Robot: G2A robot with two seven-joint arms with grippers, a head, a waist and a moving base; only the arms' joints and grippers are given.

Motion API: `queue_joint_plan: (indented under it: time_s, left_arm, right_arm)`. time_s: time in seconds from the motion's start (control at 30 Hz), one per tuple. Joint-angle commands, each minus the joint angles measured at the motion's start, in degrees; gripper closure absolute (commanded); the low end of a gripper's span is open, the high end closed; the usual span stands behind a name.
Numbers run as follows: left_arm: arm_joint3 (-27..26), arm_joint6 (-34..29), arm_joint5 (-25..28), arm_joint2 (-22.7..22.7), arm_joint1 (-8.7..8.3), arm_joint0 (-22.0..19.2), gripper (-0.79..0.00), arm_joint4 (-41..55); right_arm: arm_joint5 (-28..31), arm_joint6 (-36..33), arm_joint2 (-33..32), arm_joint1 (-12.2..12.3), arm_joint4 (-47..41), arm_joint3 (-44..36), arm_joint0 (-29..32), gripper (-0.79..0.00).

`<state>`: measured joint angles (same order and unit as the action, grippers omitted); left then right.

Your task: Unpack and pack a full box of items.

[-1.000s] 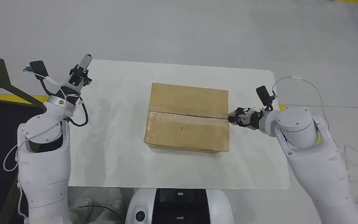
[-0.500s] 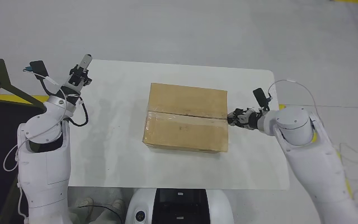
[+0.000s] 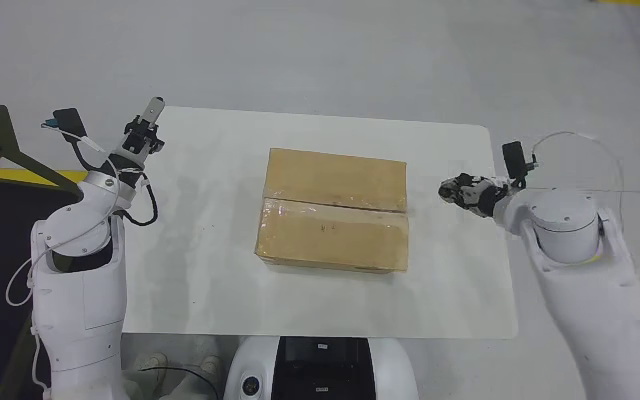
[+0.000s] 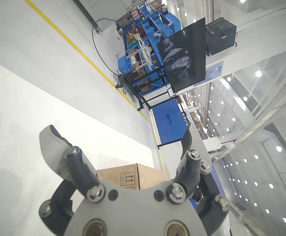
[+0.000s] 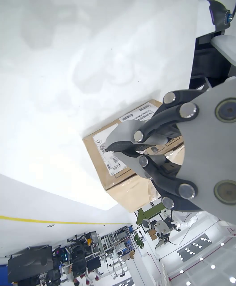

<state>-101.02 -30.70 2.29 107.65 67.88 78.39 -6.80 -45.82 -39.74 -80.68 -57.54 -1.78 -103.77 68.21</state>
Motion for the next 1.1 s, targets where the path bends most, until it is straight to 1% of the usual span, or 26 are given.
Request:
queue_joint_plan:
  time_s: [0.0,0.13,0.27,0.4,0.67,0.93,0.97,1.0,1.03,1.07]
  left_arm:
    - [0.0,0.0,0.0,0.0,0.00,0.0,-0.785,0.0]
    - [0.0,0.0,0.0,0.0,0.00,0.0,-0.785,0.0]
    - [0.0,0.0,0.0,0.0,0.00,0.0,-0.785,0.0]
    - [0.0,0.0,0.0,0.0,0.00,0.0,-0.785,0.0]
    - [0.0,0.0,0.0,0.0,0.00,0.0,-0.785,0.0]
    - [0.0,0.0,0.0,0.0,0.00,0.0,-0.785,0.0]
    - [0.0,0.0,0.0,0.0,0.00,0.0,-0.785,0.0]
    - [0.0,0.0,0.0,0.0,0.00,0.0,-0.785,0.0]
    - [0.0,0.0,0.0,0.0,0.00,0.0,-0.785,0.0]
    - [0.0,0.0,0.0,0.0,0.00,0.0,-0.784,0.0]
  right_arm:
    - [1.3,1.4,-1.4,0.0,-1.0,-0.9,0.5,0.000]
    - [5.1,5.3,-3.2,-0.3,-3.4,-2.7,1.0,0.000]
    - [10.0,10.8,-3.9,-0.9,-6.4,-3.1,1.0,0.000]
    - [13.7,15.4,-3.0,-1.6,-9.2,-3.7,1.2,0.000]
    - [16.7,18.6,-3.8,-2.2,-12.8,-2.7,-0.4,0.000]
    - [17.4,19.3,-4.6,-2.2,-12.5,-2.9,-0.6,0.000]
    - [17.7,19.5,-4.8,-2.3,-12.6,-2.7,-0.6,-0.028]
    - [17.8,19.9,-5.0,-2.3,-12.8,-2.6,-0.6,-0.240]
    - [17.8,19.9,-5.0,-2.3,-12.8,-2.6,-0.6,-0.680]
    - [17.8,19.8,-4.9,-2.3,-12.7,-2.6,-0.6,-0.002]
